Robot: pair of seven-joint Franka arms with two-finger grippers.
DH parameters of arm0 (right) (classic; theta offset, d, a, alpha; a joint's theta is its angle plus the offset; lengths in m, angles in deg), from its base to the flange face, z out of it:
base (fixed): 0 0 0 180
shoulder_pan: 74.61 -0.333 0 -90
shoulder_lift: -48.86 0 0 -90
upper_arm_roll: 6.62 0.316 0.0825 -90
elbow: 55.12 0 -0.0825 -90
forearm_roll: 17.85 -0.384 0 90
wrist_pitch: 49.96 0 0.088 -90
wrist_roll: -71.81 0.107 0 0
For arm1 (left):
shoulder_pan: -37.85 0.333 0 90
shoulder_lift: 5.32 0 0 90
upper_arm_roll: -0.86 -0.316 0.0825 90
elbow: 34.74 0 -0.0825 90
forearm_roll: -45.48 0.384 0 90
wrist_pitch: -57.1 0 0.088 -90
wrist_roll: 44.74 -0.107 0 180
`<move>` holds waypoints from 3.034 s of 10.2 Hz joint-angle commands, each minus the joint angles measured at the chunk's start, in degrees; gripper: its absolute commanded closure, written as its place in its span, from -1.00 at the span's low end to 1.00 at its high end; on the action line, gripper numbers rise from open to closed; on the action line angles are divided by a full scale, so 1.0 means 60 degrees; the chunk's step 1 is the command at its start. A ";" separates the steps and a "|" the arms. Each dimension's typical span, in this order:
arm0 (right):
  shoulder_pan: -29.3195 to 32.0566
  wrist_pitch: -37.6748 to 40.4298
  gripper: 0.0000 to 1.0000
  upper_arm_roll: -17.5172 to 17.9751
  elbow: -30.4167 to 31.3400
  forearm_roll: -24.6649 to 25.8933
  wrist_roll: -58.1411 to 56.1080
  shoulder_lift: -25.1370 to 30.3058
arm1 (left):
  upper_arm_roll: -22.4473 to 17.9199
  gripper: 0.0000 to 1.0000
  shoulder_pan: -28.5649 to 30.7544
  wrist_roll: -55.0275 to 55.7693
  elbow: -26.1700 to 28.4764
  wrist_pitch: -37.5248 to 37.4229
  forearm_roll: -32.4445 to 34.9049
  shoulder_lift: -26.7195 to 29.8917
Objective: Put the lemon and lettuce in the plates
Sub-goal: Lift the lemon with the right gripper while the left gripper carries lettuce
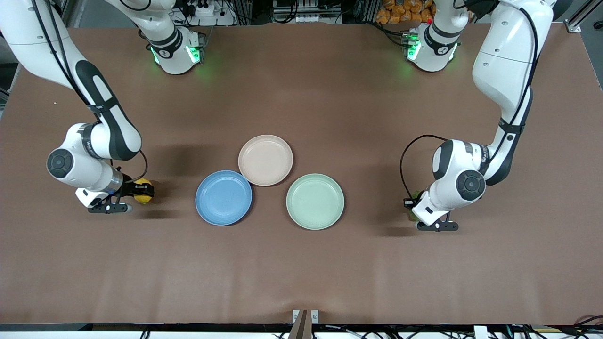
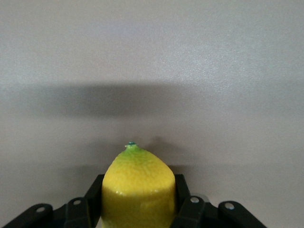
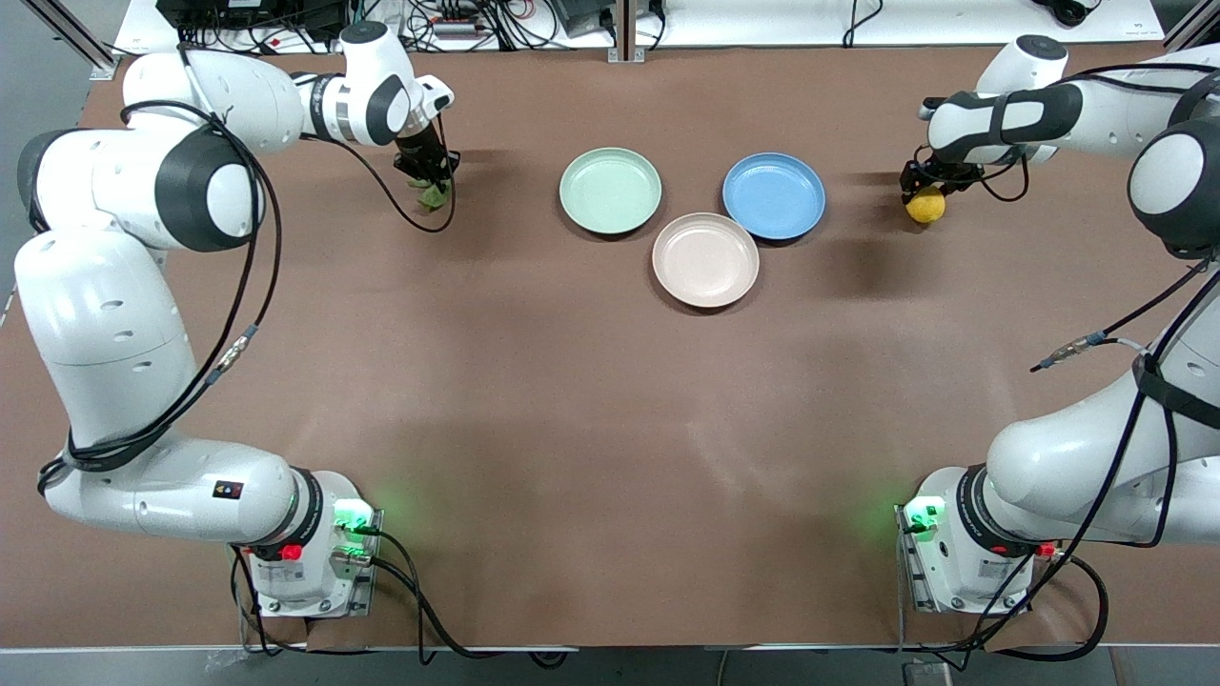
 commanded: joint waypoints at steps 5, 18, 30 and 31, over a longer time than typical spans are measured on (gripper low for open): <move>-0.0595 0.1407 0.45 0.0213 -0.1019 -0.0140 -0.0034 0.0168 | 0.0011 1.00 -0.0040 0.0912 0.0150 -0.0240 -0.0023 0.0923; -0.3012 0.1276 0.43 0.0154 -0.2425 -0.1679 0.2526 -0.0900 | 0.0040 1.00 -0.1723 0.3492 0.0062 -0.1688 0.0137 0.2344; -0.3731 0.0411 -0.20 0.0125 -0.2441 -0.1635 0.3818 -0.1458 | 0.0172 1.00 -0.4082 0.4633 -0.0084 -0.2320 0.0417 0.2448; -0.3717 0.0426 -0.99 0.0111 -0.2426 -0.1635 0.3804 -0.1458 | 0.0172 1.00 -0.4228 0.4794 -0.0099 -0.2320 0.0417 0.2433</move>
